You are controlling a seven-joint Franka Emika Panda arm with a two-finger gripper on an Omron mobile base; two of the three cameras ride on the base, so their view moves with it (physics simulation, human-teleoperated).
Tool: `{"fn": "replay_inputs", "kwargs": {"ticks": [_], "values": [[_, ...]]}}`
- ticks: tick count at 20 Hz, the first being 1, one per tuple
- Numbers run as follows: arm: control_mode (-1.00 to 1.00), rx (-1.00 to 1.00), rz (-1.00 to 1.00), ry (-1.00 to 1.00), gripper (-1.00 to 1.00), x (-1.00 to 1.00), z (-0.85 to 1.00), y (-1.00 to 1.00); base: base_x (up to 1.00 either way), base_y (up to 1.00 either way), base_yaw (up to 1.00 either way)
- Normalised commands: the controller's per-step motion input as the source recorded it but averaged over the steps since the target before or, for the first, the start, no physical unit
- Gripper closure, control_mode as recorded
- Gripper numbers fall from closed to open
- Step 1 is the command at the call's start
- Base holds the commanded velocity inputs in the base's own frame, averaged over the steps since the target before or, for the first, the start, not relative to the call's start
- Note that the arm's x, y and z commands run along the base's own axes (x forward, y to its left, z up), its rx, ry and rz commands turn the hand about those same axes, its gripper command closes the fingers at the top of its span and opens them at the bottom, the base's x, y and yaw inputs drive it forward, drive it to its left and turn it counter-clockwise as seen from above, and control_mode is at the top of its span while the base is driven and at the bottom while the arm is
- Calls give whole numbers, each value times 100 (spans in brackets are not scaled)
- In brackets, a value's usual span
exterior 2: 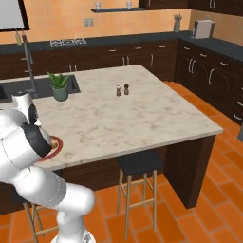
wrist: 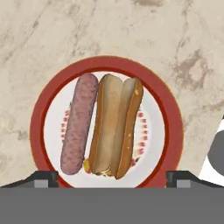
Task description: Place one bun and one sausage from the bowl on each plate.
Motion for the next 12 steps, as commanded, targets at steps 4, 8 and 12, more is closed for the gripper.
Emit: {"fn": "replay_inputs", "kwargs": {"ticks": [4, 8, 12], "values": [[-100, 19, -5, -17, -100, -83, 100, -86, 0, 0, 0], [-100, 26, -3, -42, -100, -100, 100, -100, 0, 0, 0], [-100, 28, -6, -45, -100, -100, 100, -90, 0, 0, 0]]}}
